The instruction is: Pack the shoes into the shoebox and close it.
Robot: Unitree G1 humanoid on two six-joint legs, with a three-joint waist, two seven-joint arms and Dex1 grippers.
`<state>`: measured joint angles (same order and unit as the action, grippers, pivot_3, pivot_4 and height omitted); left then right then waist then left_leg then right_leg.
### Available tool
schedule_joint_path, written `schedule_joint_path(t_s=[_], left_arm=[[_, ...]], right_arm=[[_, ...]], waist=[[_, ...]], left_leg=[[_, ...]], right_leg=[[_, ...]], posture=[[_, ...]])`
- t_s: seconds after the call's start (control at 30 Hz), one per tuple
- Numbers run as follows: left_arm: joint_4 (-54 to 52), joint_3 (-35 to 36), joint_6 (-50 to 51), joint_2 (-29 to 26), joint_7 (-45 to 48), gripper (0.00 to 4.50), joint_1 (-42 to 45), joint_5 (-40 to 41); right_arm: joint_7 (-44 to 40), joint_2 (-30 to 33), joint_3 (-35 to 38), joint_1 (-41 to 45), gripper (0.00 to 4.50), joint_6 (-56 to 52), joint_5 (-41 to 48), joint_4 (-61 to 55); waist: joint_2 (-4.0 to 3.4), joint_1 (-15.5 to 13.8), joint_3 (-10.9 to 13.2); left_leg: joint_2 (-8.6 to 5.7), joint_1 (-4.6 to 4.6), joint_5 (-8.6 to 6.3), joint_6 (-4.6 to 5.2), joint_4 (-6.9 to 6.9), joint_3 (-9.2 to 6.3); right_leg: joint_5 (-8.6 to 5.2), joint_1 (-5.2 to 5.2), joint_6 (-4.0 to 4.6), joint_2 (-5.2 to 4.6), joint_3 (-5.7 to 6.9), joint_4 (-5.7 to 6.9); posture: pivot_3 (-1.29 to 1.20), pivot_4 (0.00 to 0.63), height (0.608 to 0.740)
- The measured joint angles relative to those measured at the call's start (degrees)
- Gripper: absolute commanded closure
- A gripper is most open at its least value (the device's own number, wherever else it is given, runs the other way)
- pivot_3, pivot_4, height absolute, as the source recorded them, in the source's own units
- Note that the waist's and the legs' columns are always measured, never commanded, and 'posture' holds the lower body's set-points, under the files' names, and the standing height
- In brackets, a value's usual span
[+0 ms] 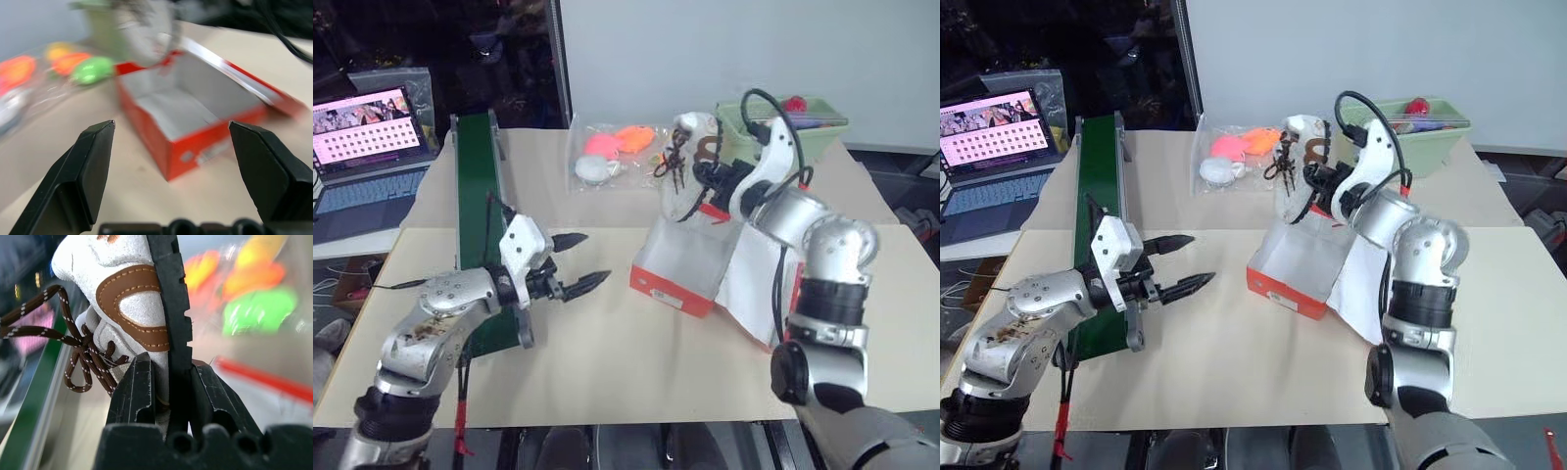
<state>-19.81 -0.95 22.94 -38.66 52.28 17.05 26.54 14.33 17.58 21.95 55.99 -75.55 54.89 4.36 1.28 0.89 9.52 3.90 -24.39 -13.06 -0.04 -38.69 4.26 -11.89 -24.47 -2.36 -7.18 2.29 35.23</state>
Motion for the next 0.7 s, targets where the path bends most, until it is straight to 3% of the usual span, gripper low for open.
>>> schedule_joint_path(t_s=[0.2, 0.33, 0.5, 0.7], left_arm=[[8.53, -4.48, -7.98, 1.8, 8.64, 0.51, 5.23, -2.56], [9.36, -7.2, -9.35, 4.92, 9.7, 0.51, 5.79, -3.25], [9.38, -8.11, -9.35, 6.64, 9.35, 0.51, 5.89, -4.1], [9.4, -9.24, -9.19, 8.46, 9.08, 0.51, 7.35, -4.89]], right_arm=[[12.77, 1.79, 10.75, 11.62, 3.53, -15.82, 0.38, 9.99], [20.24, 5.83, 10.89, 12.59, 3.53, -16.51, 1.34, 13.05], [30.23, 5.2, 14.73, 11.42, 3.53, -16.51, 4.53, 12.92], [48.69, -12.21, 24.88, 5.67, 3.53, -16.51, 9.78, -0.11]], waist=[[0.0, -0.57, 0.0], [0.0, -0.57, 0.0], [0.0, 0.18, 0.0], [-0.05, 0.29, 0.0]], left_leg=[[-0.01, -0.3, 0.0, 0.01, -0.04, -0.01], [-0.02, -0.36, -0.01, 0.03, -0.02, -0.01], [-0.01, -0.33, 0.0, 0.04, -0.02, -0.02], [0.02, -0.27, 0.02, 0.04, -0.04, -0.1]], right_leg=[[0.02, -0.06, -0.03, -0.01, 0.07, -0.07], [0.04, -0.06, -0.07, -0.02, 0.05, -0.05], [0.03, -0.06, -0.08, -0.02, 0.04, -0.03], [0.03, -0.13, -0.08, 0.03, 0.02, 0.07]], posture=[[0.0, 0.15, 0.729], [0.0, 0.15, 0.729], [0.0, 0.15, 0.729], [0.0, 0.15, 0.729]])
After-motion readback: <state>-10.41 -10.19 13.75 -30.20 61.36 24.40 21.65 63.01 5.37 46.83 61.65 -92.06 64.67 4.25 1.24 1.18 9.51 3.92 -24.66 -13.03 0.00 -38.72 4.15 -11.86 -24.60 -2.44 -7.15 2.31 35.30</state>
